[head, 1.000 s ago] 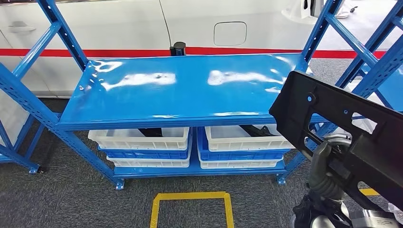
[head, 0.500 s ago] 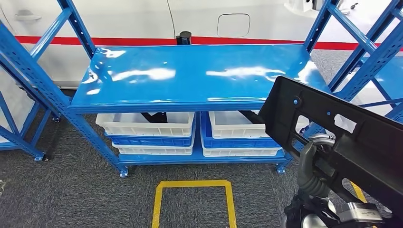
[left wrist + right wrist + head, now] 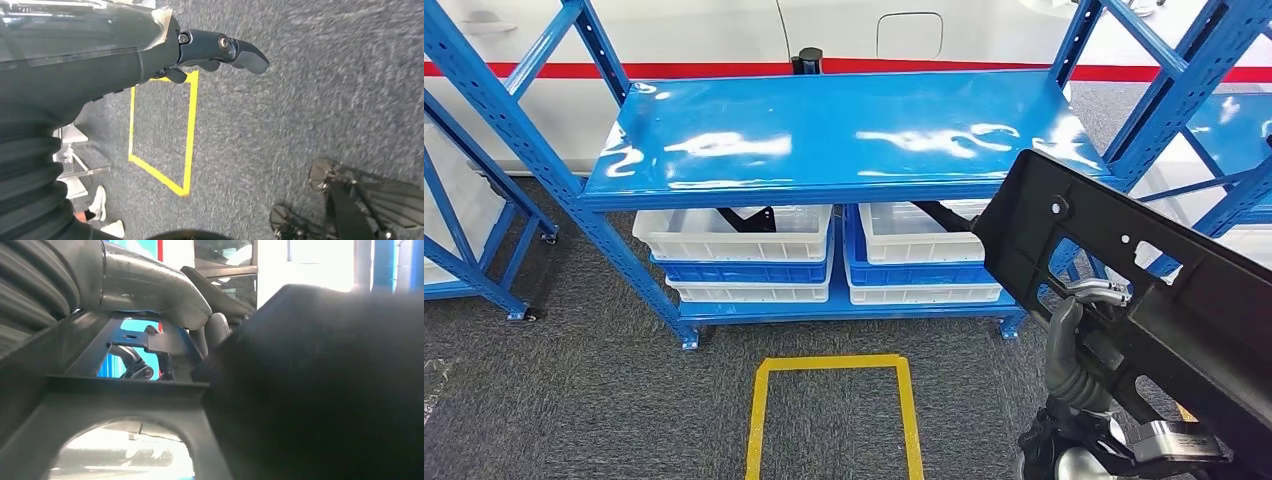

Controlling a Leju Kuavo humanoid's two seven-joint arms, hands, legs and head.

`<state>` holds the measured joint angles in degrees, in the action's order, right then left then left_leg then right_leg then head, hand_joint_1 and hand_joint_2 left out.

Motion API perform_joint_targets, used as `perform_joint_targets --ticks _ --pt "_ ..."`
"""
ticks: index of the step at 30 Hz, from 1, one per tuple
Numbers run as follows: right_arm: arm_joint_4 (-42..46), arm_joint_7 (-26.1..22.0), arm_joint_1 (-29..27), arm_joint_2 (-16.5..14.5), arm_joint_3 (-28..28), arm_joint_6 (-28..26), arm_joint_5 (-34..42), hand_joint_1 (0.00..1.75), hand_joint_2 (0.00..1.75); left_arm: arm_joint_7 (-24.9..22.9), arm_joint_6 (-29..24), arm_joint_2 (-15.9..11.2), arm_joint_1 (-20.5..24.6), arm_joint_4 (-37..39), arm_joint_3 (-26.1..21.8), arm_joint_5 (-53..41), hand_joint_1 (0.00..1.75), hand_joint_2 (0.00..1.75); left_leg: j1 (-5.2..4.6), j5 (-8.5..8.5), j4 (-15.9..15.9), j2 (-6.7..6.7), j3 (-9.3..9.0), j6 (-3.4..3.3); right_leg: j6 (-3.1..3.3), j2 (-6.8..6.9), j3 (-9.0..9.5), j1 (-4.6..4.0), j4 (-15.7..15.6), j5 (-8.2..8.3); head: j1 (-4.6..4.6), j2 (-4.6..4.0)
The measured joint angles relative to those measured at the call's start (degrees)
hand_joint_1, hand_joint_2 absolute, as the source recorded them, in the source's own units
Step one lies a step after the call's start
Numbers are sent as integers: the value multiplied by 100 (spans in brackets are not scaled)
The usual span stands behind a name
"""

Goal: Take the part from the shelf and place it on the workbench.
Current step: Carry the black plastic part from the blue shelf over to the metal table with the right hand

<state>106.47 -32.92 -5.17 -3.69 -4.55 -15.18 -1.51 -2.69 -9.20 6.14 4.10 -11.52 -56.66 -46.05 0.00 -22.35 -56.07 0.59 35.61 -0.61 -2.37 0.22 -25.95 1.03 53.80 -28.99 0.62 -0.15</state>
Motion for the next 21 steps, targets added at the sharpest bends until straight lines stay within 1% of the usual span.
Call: perform_joint_targets --ticks 1,2,3,4,5,6,7,8,9,10,11,12,13,14,15,16,17,18,19,20,21 --pt "-1 0 3 -5 5 9 3 175 175 1 -11 16 -8 0 -3 0 0 175 7 -170 -151 -15 71 31 59 4 -52 33 -16 62 17 -1" --pt "-1 1 8 -12 9 14 5 175 175 2 -19 28 -11 0 -5 0 0 175 21 -430 -440 -32 177 60 108 10 -96 60 -19 113 31 -1" --pt "-2 1 9 -16 13 18 7 175 175 2 -22 40 -13 0 -7 0 0 175 30 -711 -835 -46 298 87 140 17 -161 49 -9 154 48 0" --pt "-5 2 7 -20 17 22 9 175 175 2 -22 48 -16 0 -8 0 0 175 44 -935 -1248 -56 413 111 151 26 -221 46 6 187 56 0" --pt "-9 2 7 -23 20 30 9 175 175 2 -21 52 -17 0 -9 0 0 175 57 -1046 -1545 -60 470 132 145 33 -277 44 28 213 55 0" --pt "-14 2 6 -26 23 40 8 175 175 2 -13 56 -18 0 -9 -1 0 175 72 -1037 -1633 -60 430 148 135 36 -327 48 58 231 57 0" --pt "-19 2 6 -29 26 52 4 175 175 2 0 60 -19 0 -10 -3 0 175 89 -922 -1478 -59 274 160 124 37 -371 56 96 241 59 0" --pt "-21 3 7 -32 28 61 -2 175 175 3 17 63 -18 0 -9 -8 0 175 109 -746 -1120 -59 26 167 114 36 -408 66 144 244 62 0" --pt "-22 3 6 -36 31 67 -8 175 175 6 40 69 -17 1 -9 -13 0 175 124 -631 -734 -66 -216 170 103 35 -449 70 190 240 65 1" --pt "-22 5 7 -40 35 69 -15 175 175 13 59 75 -18 2 -8 -20 0 175 124 -545 -417 -80 -400 159 84 35 -493 59 237 241 67 1" --pt "-22 6 0 -46 38 74 -20 175 175 25 77 82 -19 2 -7 -26 0 175 116 -519 -234 -93 -492 146 54 35 -533 48 271 252 67 1" --pt "-22 6 -11 -50 41 84 -25 175 175 40 105 89 -22 3 -7 -31 0 175 96 -543 -190 -106 -502 130 11 36 -569 39 284 273 69 1" --pt "-22 7 -26 -51 43 104 -27 175 175 60 145 91 -25 2 -7 -30 0 175 76 -517 -177 -110 -490 104 -38 35 -590 36 286 306 72 2" --pt "-22 5 -42 -51 44 138 -26 175 175 85 206 93 -25 2 -8 -21 0 175 81 -495 -138 -99 -478 65 -81 33 -615 37 284 318 70 2" --pt "-23 4 -52 -46 46 181 -17 175 175 118 293 95 -22 2 -13 2 0 175 81 -458 -97 -87 -459 9 -103 28 -656 40 314 280 71 2" --pt "-25 1 -58 -40 49 233 -3 175 175 159 393 94 -16 2 -20 33 0 175 87 -410 -53 -71 -427 -62 -95 20 -728 36 432 165 57 2" --pt "-30 -2 -60 -32 50 284 13 175 175 201 503 93 -10 1 -34 68 0 175 93 -358 -15 -54 -384 -125 -65 13 -827 29 668 -27 44 2" --pt "-39 -5 -62 -21 52 328 26 175 175 238 613 92 -6 1 -53 102 0 175 79 -306 -14 -44 -322 -169 -28 6 -936 29 1002 -256 34 2" --pt "-52 -8 -64 -10 58 365 35 175 175 268 719 90 -5 0 -76 133 0 175 70 -251 -15 -33 -255 -196 -8 1 -1042 26 1397 -469 22 2" --pt "-69 -10 -66 2 70 392 38 175 175 293 815 90 -6 0 -101 157 0 175 60 -192 -17 -24 -185 -203 -21 -1 -1101 25 1732 -595 22 2" --pt "-86 -13 -68 12 82 413 40 175 175 312 895 89 -7 0 -123 176 0 175 53 -131 -19 -15 -112 -202 -61 -1 -1093 25 1919 -611 22 2"
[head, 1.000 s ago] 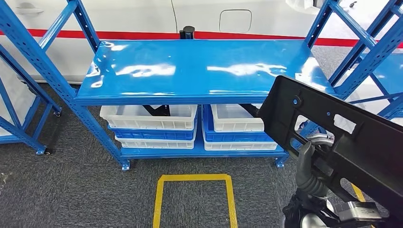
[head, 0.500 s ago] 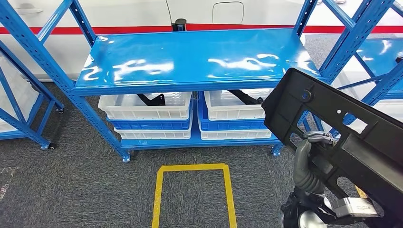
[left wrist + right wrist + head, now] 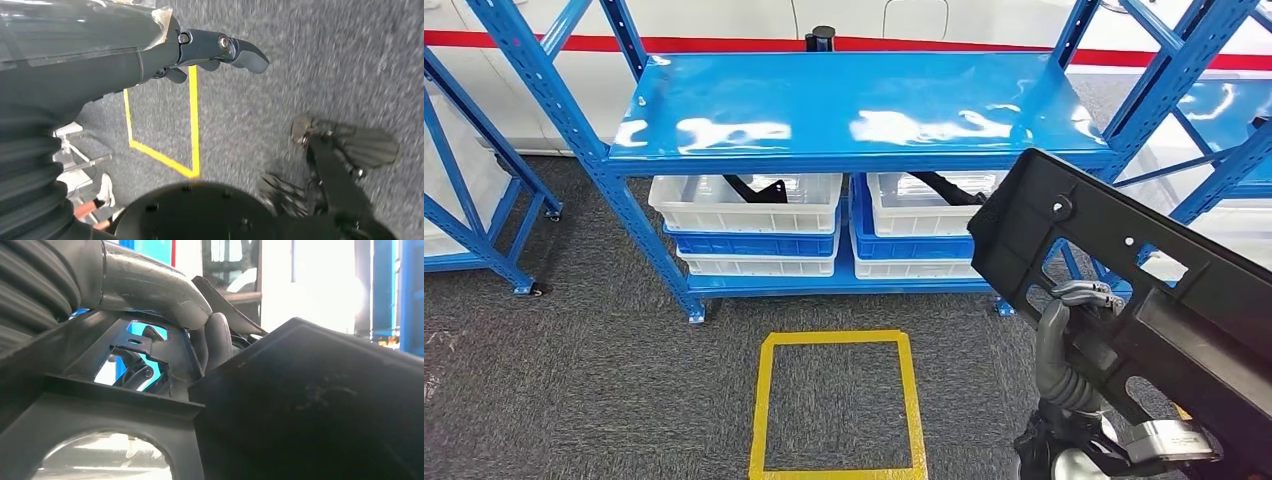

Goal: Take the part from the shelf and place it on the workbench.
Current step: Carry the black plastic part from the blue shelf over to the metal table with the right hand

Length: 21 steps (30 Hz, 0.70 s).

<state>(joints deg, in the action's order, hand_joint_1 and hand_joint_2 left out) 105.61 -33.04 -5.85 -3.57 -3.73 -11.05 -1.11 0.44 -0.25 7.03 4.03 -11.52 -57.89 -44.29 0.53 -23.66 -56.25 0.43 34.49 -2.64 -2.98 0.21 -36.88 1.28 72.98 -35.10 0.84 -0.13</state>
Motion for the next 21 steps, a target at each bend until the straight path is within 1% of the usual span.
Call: perform_joint_targets --ticks 1,2,3,4,5,6,7,8,9,10,11,12,13,14,15,16,17,18,19,20,21 --pt "-14 -3 -1 9 13 21 -3 175 175 18 67 -1 0 0 -20 21 0 175 -2 66 -2 6 77 9 -62 0 106 1 -16 99 -1 0" --pt "-22 -4 0 15 23 41 -11 175 175 33 117 -2 0 0 -36 36 0 175 -1 133 -3 8 152 25 -123 0 314 4 -247 260 -2 0" --pt "-25 -3 3 19 29 61 -22 175 175 42 154 -4 1 0 -48 48 0 175 -1 199 -6 7 216 48 -156 0 602 7 -642 388 -3 0" --pt "-25 2 9 21 34 83 -36 175 175 49 179 -5 2 -1 -61 59 0 175 -9 264 -12 2 274 76 -148 -2 940 -6 -1147 428 -5 0" --pt "-25 9 11 22 39 102 -46 175 175 54 191 -5 1 -1 -76 63 0 175 -19 333 -3 -2 304 107 -109 -8 1184 -25 -1535 413 4 0" --pt "-24 16 13 23 43 117 -57 175 175 56 194 -6 0 -2 -94 67 0 175 -27 398 7 -5 318 136 -64 -19 1329 -44 -1804 368 10 -1" --pt "-25 26 16 26 48 132 -65 175 175 57 184 -5 -1 -2 -112 70 0 175 -34 465 26 -9 326 168 -16 -31 1367 -69 -1919 345 16 -1" --pt "-26 35 14 27 53 143 -71 175 175 54 160 -5 -7 -2 -128 70 0 175 -28 528 52 -13 330 201 34 -38 1299 -57 -1895 387 25 -1" --pt "-28 46 21 27 57 155 -77 175 175 51 127 -5 -12 -1 -140 68 0 175 -17 499 34 -23 361 232 87 -32 1236 -33 -1888 437 22 -1" --pt "-30 57 27 26 61 168 -80 175 175 48 88 -4 -17 -1 -148 63 0 175 -5 345 -54 -34 411 264 162 -23 1164 -11 -1874 503 28 0" --pt "-32 67 32 23 62 178 -83 175 175 41 52 -2 -21 0 -154 56 0 175 5 71 -253 -44 478 291 226 -12 1083 12 -1874 582 37 0" --pt "-34 76 37 21 64 186 -87 175 175 36 21 1 -21 0 -160 51 0 175 13 -295 -578 -49 561 312 267 -4 1000 11 -1864 662 47 0" --pt "-35 84 39 18 66 190 -90 175 175 31 -1 4 -20 0 -165 48 0 175 16 -622 -988 -52 639 332 293 -1 910 1 -1857 748 57 0" --pt "-37 91 40 14 67 191 -92 175 175 26 -16 7 -20 0 -170 45 0 175 16 -816 -1386 -54 689 349 293 3 815 -10 -1846 832 62 0" --pt "-39 95 41 10 68 191 -94 175 175 26 -27 9 -19 0 -173 43 0 175 18 -855 -1678 -55 684 358 286 6 713 -18 -1827 911 64 0" --pt "-43 97 42 6 69 192 -95 175 175 26 -29 11 -18 0 -177 41 0 175 19 -760 -1787 -56 591 360 270 9 599 -22 -1798 982 68 0" --pt "-45 98 42 3 70 192 -95 175 175 26 -30 14 -16 0 -179 38 0 175 22 -604 -1680 -56 398 353 253 9 485 -23 -1760 1043 73 0" --pt "-47 98 43 2 71 192 -96 175 175 26 -30 16 -11 0 -182 37 0 175 24 -483 -1387 -57 108 338 231 8 382 -22 -1714 1095 84 0" --pt "-48 98 43 0 72 192 -96 175 175 26 -30 17 -2 -1 -183 35 0 175 20 -489 -946 -60 -248 314 202 5 293 -30 -1665 1140 95 0" --pt "-48 99 47 -2 74 192 -98 175 175 26 -30 18 9 -1 -184 32 0 175 12 -567 -522 -65 -559 280 168 5 232 -38 -1625 1181 101 0" --pt "-48 101 53 -6 77 192 -99 175 175 26 -30 21 18 -2 -184 27 0 175 -5 -666 -204 -69 -762 241 126 10 199 -45 -1602 1225 102 0"
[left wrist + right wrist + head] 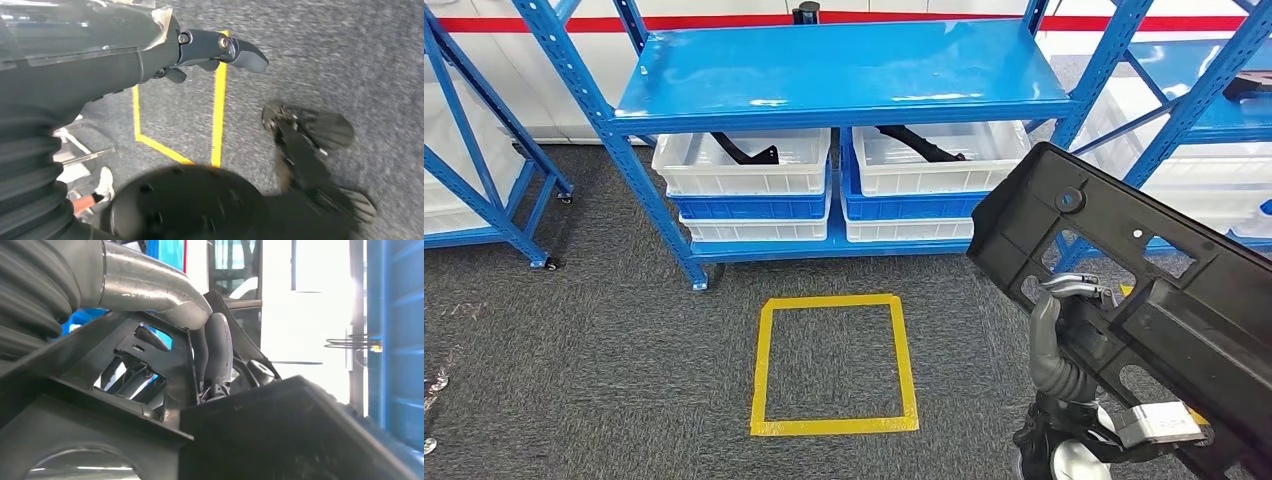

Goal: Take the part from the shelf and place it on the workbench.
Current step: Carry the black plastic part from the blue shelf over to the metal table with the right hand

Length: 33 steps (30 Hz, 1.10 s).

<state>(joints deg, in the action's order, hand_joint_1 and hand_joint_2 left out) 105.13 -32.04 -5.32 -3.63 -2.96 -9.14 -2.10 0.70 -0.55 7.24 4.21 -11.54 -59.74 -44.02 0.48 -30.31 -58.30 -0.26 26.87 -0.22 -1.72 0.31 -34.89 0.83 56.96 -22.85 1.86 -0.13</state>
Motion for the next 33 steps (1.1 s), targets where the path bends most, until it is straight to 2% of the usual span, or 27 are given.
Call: perform_joint_targets --ticks 1,3,4,5,7,8,9,10,11,12,13,14,15,16,18,19,20,22,23,24,25,26,28,29,30,31,33 --pt "0 1 6 -4 3 0 -1 175 175 -1 -1 3 6 -1 0 -9 0 175 -25 -78 182 -2 -92 -44 -44 6 -20 -2 5 48 3 0" --pt "-1 3 14 -11 12 0 -3 175 175 -19 -14 16 7 2 1 -54 0 175 -48 -4 232 15 -4 -155 -120 10 -66 5 0 119 5 -1" --pt "-1 5 11 -13 20 0 -3 175 175 -29 -37 21 8 3 7 -101 0 175 -45 62 242 27 63 -214 -119 2 -129 8 59 49 5 -1" --pt "-1 10 8 -15 28 0 -6 175 175 -40 -71 25 7 4 20 -161 0 175 -34 141 259 42 147 -263 -94 -6 -217 6 205 -124 -12 -1" --pt "0 17 4 -16 42 0 -15 175 175 -50 -153 26 5 4 53 -275 0 175 -26 297 260 66 337 -308 -25 -14 -419 11 809 -652 -44 0" --pt "0 22 -1 -19 49 -2 -23 175 175 -59 -189 26 2 4 68 -315 0 175 -27 380 255 80 437 -307 -35 -14 -497 12 1198 -842 -57 0" --pt "0 24 -7 -20 56 -4 -30 175 175 -72 -217 27 1 4 78 -345 0 175 -28 455 249 91 531 -301 -77 -14 -537 13 1524 -913 -60 0" --pt "0 26 -15 -21 63 -6 -35 175 175 -91 -244 28 0 4 87 -371 0 175 -28 530 242 100 621 -288 -148 -14 -501 17 1712 -851 -61 0" --pt "0 28 -22 -23 69 -8 -40 175 175 -115 -271 29 0 4 96 -386 0 175 -23 597 231 107 706 -270 -223 -14 -362 24 1681 -709 -63 0" --pt "2 28 -25 -23 72 -8 -43 175 175 -138 -292 30 -1 4 103 -398 0 175 -17 656 216 110 778 -245 -276 -13 -108 34 1418 -574 -65 0" --pt "6 28 -25 -25 73 -7 -47 175 175 -158 -316 28 0 3 108 -401 0 175 -19 710 193 111 842 -213 -296 -13 240 44 983 -530 -70 0" --pt "13 27 -23 -28 73 -5 -51 175 175 -173 -338 28 0 2 109 -402 0 175 -25 754 170 109 890 -178 -261 -21 582 33 502 -589 -73 0" --pt "20 26 -23 -33 72 -3 -56 175 175 -184 -362 26 1 1 109 -403 0 175 -34 797 153 107 914 -143 -205 -25 821 21 128 -685 -74 0" --pt "26 24 -22 -38 71 -2 -61 175 175 -194 -386 22 2 -1 109 -405 0 175 -41 835 147 106 925 -110 -141 -30 947 2 -91 -782 -74 0" --pt "32 20 -27 -48 73 0 -66 175 175 -202 -413 15 -3 -1 109 -413 0 175 -21 894 148 105 936 -44 -22 -28 920 2 -148 -784 -68 0" --pt "32 19 -28 -51 74 0 -67 175 175 -190 -408 12 -8 0 109 -417 0 175 -5 830 95 98 967 -15 42 -25 889 15 -143 -748 -66 0" --pt "32 19 -30 -56 75 0 -68 175 175 -167 -395 10 -13 1 109 -420 0 175 8 696 -26 89 1020 12 106 -20 856 30 -146 -708 -63 0" --pt "33 19 -37 -64 75 -1 -70 175 175 -113 -370 12 -19 1 109 -422 0 175 19 185 -660 57 1253 55 196 -8 767 30 -145 -623 -55 0" --pt "32 19 -43 -66 75 -1 -70 175 175 -96 -363 12 -20 0 109 -422 0 175 19 -39 -1061 45 1385 70 212 -6 719 18 -140 -585 -51 0" --pt "32 20 -49 -67 76 -1 -70 175 175 -86 -362 13 -21 0 109 -422 0 175 19 -188 -1399 37 1479 77 217 -4 677 6 -133 -549 -49 0" --pt "31 20 -54 -68 76 -1 -70 175 175 -81 -361 13 -23 1 109 -422 0 175 19 -204 -1525 35 1470 73 212 -5 645 -6 -122 -521 -46 -1" --pt "31 21 -58 -68 76 -1 -70 175 175 -79 -360 13 -25 1 109 -422 0 175 18 -120 -1430 35 1349 57 203 -8 621 -16 -110 -501 -45 -1" --pt "31 21 -62 -68 77 -1 -70 175 175 -74 -357 9 -24 0 110 -425 0 175 11 170 -664 28 819 -12 185 -12 598 -28 -85 -482 -40 -1" --pt "31 21 -62 -68 78 -1 -70 175 175 -72 -357 4 -24 -1 111 -427 0 175 2 269 -287 23 574 -49 171 -12 585 -44 -74 -474 -42 0" --pt "32 22 -61 -69 78 -1 -70 175 175 -69 -356 1 -24 -1 113 -428 0 175 -14 323 -20 18 409 -81 153 -10 574 -52 -67 -464 -43 0" --pt "32 22 -60 -72 78 -1 -70 175 175 -67 -356 -1 -25 -1 113 -428 0 175 -33 321 102 14 349 -103 129 -7 559 -59 -64 -451 -38 0" --pt "33 22 -61 -77 78 -2 -70 175 175 -64 -355 4 -28 -1 114 -427 0 175 -51 345 148 15 371 -91 117 -3 519 -74 -47 -441 -32 0"
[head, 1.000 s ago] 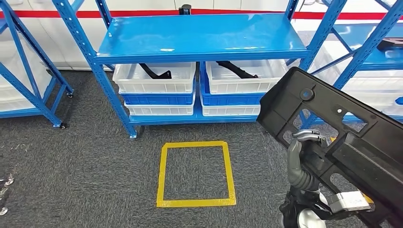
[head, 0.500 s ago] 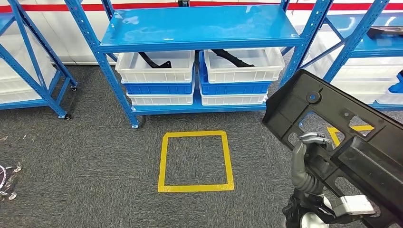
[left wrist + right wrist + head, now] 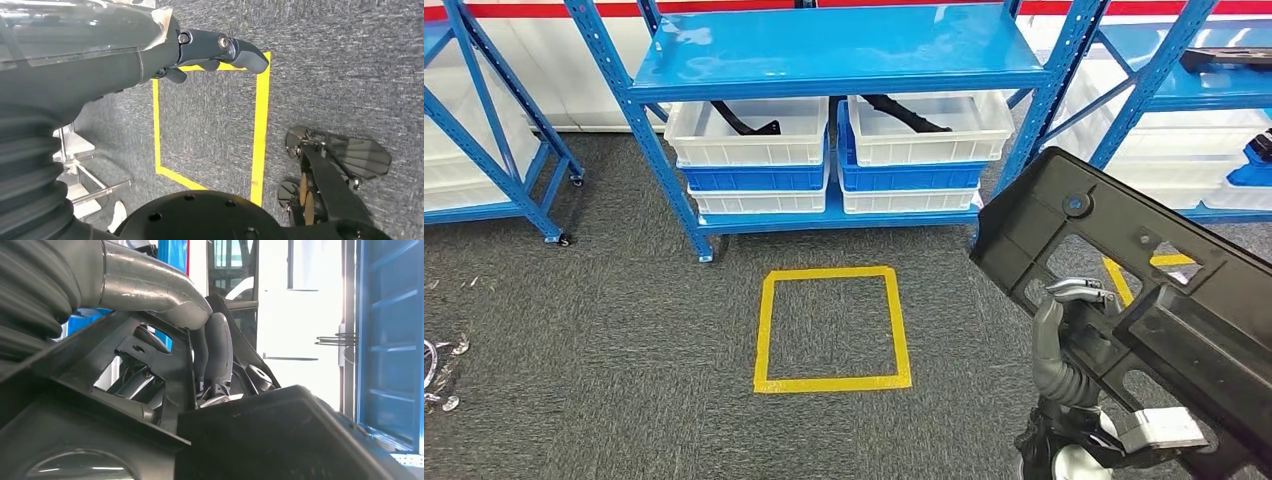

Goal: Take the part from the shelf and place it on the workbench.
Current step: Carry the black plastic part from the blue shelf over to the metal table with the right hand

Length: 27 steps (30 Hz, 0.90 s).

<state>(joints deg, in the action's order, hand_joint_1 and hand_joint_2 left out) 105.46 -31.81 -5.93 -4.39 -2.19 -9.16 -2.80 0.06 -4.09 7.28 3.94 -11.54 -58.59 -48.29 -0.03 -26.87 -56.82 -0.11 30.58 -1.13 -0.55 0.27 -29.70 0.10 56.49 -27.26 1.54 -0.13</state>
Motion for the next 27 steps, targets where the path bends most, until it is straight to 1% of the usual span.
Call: perform_joint_targets --ticks 2,3,6,9,13,15,16,17,18,19,20,21,22,23,24,25,26,27 --pt "0 -1 -4 -2 0 0 -8 175 175 17 22 3 -1 0 4 -1 0 175 -13 17 21 2 24 10 3 1 -44 -9 11 8 -4 0" --pt "0 -1 -5 -2 0 0 -17 175 175 36 43 3 -1 0 9 -1 0 175 -32 19 16 2 33 -3 -16 1 -63 -1 5 25 -4 0" --pt "-1 -2 -10 -2 2 0 -38 175 175 111 105 13 0 0 36 -12 0 175 -89 38 2 1 68 -60 -99 0 -93 33 -6 69 -3 0" --pt "-4 -11 -27 -3 27 1 -38 175 175 140 114 27 -2 0 51 -42 0 175 -109 70 -25 1 135 -112 -165 -2 -120 60 -6 111 -2 -1" --pt "-5 -58 -49 -9 91 2 -32 175 175 140 112 28 -5 0 52 -98 0 175 -116 89 -68 -2 186 -153 -218 -3 -144 70 -12 146 -4 0" --pt "-2 -79 -50 -16 116 2 -27 175 175 141 106 33 -4 0 54 -120 0 175 -98 122 -41 27 186 -205 -246 -13 -183 71 14 141 -3 0" --pt "-1 -86 -48 -20 131 2 -24 175 175 141 98 36 -4 0 55 -129 0 175 -79 145 -21 52 191 -238 -245 -18 -239 72 114 79 -13 0" --pt "1 -92 -47 -23 143 2 -20 175 175 141 86 40 -3 0 55 -136 0 175 -58 168 0 85 201 -270 -233 -22 -348 70 332 -46 -28 0" --pt "1 -96 -49 -25 155 2 -18 175 175 140 76 44 -2 0 56 -140 0 175 -46 184 7 121 222 -290 -213 -24 -498 78 670 -220 -44 0" --pt "0 -98 -52 -27 166 2 -18 175 175 139 66 46 -2 0 56 -143 0 175 -42 195 7 151 248 -298 -197 -24 -684 77 1078 -413 -61 0" --pt "-1 -99 -62 -29 179 2 -18 175 175 138 61 49 -2 0 56 -148 0 175 -43 205 6 185 271 -296 -198 -24 -848 81 1457 -566 -66 0" --pt "-2 -101 -75 -29 196 2 -19 175 175 135 60 51 -3 0 56 -151 0 175 -42 216 5 223 291 -288 -219 -23 -932 85 1682 -644 -67 0" --pt "-2 -102 -87 -30 213 1 -21 175 175 130 59 53 -3 0 56 -157 0 175 -38 225 3 262 303 -275 -260 -19 -899 90 1679 -629 -69 0" --pt "-1 -105 -99 -31 226 1 -25 175 175 121 59 55 -3 0 56 -167 0 175 -30 233 0 306 309 -259 -313 0 -738 98 1425 -529 -72 0" --pt "4 -108 -108 -31 234 0 -31 175 175 107 59 57 -3 0 56 -177 0 175 -21 238 -7 350 311 -237 -368 68 -480 106 985 -380 -75 0" --pt "10 -111 -115 -33 237 1 -38 175 175 87 58 57 -2 -1 56 -184 0 175 -26 238 -16 392 310 -208 -394 170 -244 105 553 -250 -78 0" --pt "19 -114 -121 -43 236 3 -45 175 175 64 54 56 -2 -1 55 -182 0 175 -33 235 -27 433 307 -172 -378 246 -76 97 223 -149 -78 0" --pt "27 -116 -124 -54 235 8 -50 175 175 45 50 54 -2 -2 54 -168 0 175 -42 233 -36 469 304 -133 -332 296 3 84 46 -97 -77 0"
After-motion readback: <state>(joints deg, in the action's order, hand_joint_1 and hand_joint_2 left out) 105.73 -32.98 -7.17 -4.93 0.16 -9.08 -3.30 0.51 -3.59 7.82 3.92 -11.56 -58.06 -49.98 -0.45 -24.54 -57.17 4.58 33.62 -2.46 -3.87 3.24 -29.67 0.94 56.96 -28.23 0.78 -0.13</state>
